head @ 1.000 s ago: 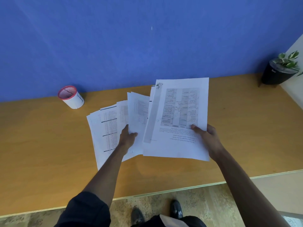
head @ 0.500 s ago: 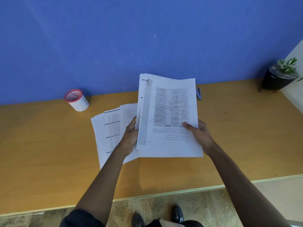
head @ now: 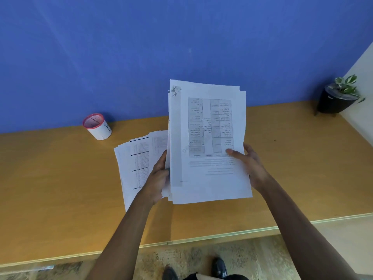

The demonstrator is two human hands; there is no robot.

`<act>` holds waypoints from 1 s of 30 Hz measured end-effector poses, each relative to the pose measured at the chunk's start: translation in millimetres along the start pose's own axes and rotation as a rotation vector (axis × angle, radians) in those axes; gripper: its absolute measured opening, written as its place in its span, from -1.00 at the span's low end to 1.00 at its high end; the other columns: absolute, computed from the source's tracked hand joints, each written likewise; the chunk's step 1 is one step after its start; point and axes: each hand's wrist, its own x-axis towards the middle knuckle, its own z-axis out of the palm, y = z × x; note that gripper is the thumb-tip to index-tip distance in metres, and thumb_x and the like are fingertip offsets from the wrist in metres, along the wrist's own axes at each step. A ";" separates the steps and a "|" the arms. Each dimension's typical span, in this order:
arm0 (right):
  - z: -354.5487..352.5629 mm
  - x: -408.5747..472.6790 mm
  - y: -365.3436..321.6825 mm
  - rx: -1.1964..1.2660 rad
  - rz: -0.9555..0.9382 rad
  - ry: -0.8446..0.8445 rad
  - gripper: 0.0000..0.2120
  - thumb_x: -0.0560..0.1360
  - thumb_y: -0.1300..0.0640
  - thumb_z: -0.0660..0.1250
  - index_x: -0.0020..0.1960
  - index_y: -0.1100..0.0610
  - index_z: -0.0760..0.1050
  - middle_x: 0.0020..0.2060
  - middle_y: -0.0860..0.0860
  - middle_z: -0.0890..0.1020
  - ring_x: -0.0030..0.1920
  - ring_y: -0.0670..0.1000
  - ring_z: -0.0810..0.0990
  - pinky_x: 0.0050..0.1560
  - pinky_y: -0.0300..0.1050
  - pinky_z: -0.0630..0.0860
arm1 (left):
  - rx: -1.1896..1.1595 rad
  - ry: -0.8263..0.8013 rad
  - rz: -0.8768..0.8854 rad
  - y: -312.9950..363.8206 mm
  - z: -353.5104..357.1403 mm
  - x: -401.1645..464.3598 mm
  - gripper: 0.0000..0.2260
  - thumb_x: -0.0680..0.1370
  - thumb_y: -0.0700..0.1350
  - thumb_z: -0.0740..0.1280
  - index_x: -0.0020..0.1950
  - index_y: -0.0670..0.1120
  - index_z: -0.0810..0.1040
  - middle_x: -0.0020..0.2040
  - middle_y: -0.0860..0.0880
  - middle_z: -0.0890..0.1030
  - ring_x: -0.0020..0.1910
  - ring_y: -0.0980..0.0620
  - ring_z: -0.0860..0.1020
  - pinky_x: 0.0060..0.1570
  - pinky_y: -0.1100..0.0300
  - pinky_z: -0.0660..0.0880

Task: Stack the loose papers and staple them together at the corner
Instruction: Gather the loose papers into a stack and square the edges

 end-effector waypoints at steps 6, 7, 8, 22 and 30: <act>3.5 -8.3 -8.2 -0.030 -0.045 -0.122 -0.69 0.53 0.26 0.40 0.27 0.17 0.57 0.16 0.12 0.69 0.12 0.18 0.69 0.10 0.12 0.64 | -0.026 -0.033 0.015 1.0 -6.0 -11.0 -0.40 0.52 -0.50 0.18 0.44 0.02 0.43 0.27 -0.06 0.63 0.23 -0.08 0.60 0.03 0.01 0.63; 5.2 -8.1 -8.6 -0.042 -0.061 -0.119 -0.71 0.53 0.27 0.40 0.25 0.17 0.58 0.14 0.11 0.70 0.10 0.17 0.70 0.06 0.10 0.66 | -0.033 -0.037 0.006 3.6 -7.8 -11.6 -0.40 0.49 -0.52 0.20 0.42 -0.01 0.44 0.22 -0.05 0.66 0.20 -0.07 0.62 -0.02 0.06 0.64; 7.4 -7.7 -8.5 -0.052 -0.078 -0.115 -0.72 0.53 0.27 0.40 0.24 0.17 0.58 0.13 0.11 0.71 0.09 0.17 0.71 0.04 0.08 0.67 | -0.033 -0.041 -0.004 6.6 -9.8 -11.2 -0.40 0.44 -0.52 0.24 0.39 -0.04 0.47 0.17 -0.05 0.68 0.17 -0.07 0.64 -0.06 0.09 0.64; 49.3 -4.6 8.2 -0.194 -0.411 0.064 -0.77 0.56 0.33 0.36 0.21 0.21 0.57 0.00 -0.07 0.70 -0.07 -0.09 0.73 -0.16 -0.24 0.64 | 0.137 0.275 0.030 46.5 -8.5 25.3 -0.69 0.48 -0.19 0.48 0.23 -0.14 0.64 0.06 0.01 0.72 0.03 0.14 0.67 0.11 0.20 0.49; 56.7 4.7 15.0 -0.309 -0.356 0.038 -0.68 0.40 0.32 0.53 0.04 -0.01 0.61 -0.04 -0.17 0.69 -0.07 -0.24 0.69 -0.11 -0.35 0.60 | 0.049 0.448 0.102 13.6 -11.9 25.8 -0.85 0.52 -0.23 0.45 0.03 -0.02 0.65 0.04 -0.03 0.70 0.06 -0.04 0.65 0.13 0.03 0.55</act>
